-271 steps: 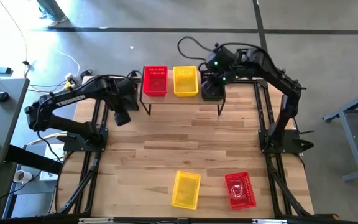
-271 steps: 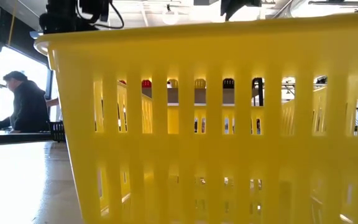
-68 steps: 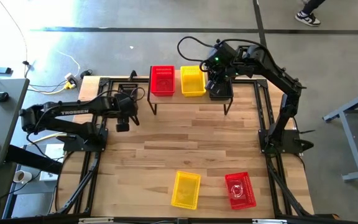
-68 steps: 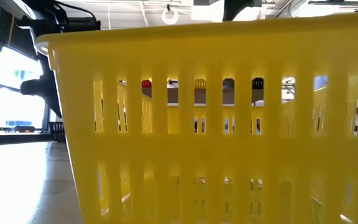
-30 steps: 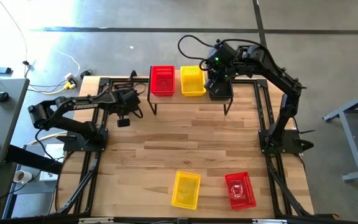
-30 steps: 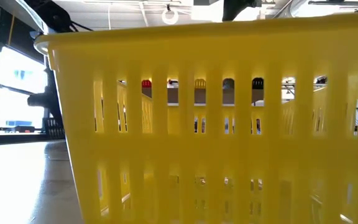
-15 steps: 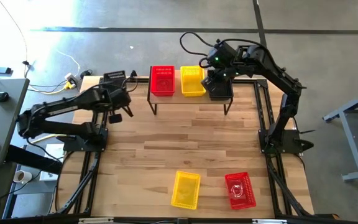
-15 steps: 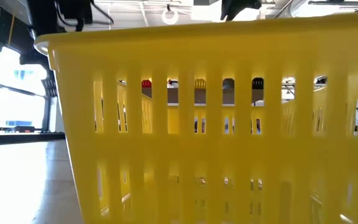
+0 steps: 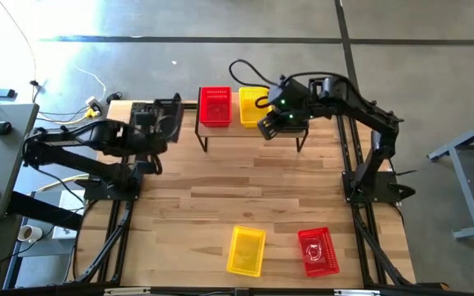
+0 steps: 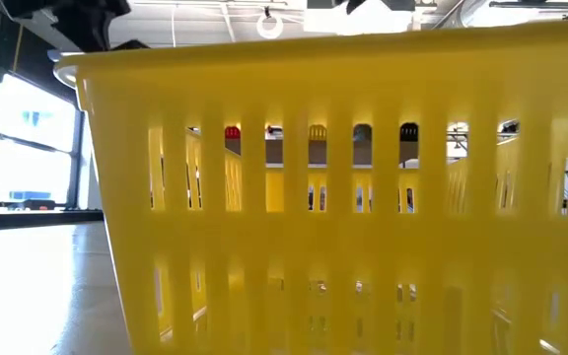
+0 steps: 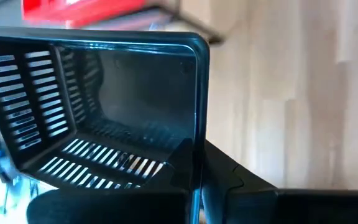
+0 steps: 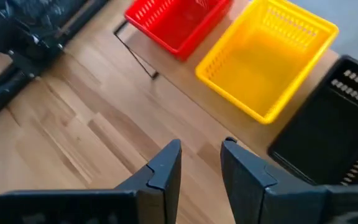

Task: Stack baskets on shelf by color
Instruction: Stack the black bin on top of the other black bins on the shelf

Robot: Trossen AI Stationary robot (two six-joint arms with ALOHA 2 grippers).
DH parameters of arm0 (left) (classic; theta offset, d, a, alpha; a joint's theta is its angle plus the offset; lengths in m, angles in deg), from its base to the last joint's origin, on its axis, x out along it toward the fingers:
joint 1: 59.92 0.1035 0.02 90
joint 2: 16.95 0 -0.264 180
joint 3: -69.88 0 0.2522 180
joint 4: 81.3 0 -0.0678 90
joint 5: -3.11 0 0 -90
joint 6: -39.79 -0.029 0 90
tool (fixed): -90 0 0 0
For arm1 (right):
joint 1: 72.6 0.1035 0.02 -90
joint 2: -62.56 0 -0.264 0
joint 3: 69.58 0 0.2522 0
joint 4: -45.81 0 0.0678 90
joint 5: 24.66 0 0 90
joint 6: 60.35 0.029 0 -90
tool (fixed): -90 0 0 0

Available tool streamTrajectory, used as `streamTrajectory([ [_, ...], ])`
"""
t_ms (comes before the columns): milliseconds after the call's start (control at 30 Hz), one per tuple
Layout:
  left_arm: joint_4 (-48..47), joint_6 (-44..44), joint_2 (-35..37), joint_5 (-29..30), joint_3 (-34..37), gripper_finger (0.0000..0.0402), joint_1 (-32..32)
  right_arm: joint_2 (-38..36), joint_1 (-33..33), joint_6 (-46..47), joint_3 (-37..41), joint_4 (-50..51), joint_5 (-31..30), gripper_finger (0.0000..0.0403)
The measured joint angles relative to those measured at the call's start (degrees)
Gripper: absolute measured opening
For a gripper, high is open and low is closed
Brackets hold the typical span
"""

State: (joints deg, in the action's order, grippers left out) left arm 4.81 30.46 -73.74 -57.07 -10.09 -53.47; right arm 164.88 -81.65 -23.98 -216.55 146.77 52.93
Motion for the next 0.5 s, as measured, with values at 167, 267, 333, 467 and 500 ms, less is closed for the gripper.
streamTrajectory([
  [167,0.20,3.11,-4.84,1.39,-2.96,0.0001,-8.53,0.28,3.09,2.67,-0.02,-3.79,-1.55,0.0099],
  [267,0.23,4.52,-8.60,3.58,-4.20,0.0001,-12.59,0.72,4.40,3.29,-0.02,-6.10,-1.54,0.0099],
  [333,0.18,6.28,-11.00,5.48,-4.92,0.0001,-14.52,1.06,5.11,3.29,-0.02,-7.95,-1.56,0.0099],
  [467,-0.13,10.72,-15.01,7.49,-6.06,0.0001,-16.66,2.25,6.24,3.30,-0.02,-10.62,-1.56,0.0099],
  [500,-0.30,11.49,-15.93,7.66,-6.23,0.0001,-17.06,2.79,6.52,3.30,-0.02,-11.22,-1.57,0.0099],
])
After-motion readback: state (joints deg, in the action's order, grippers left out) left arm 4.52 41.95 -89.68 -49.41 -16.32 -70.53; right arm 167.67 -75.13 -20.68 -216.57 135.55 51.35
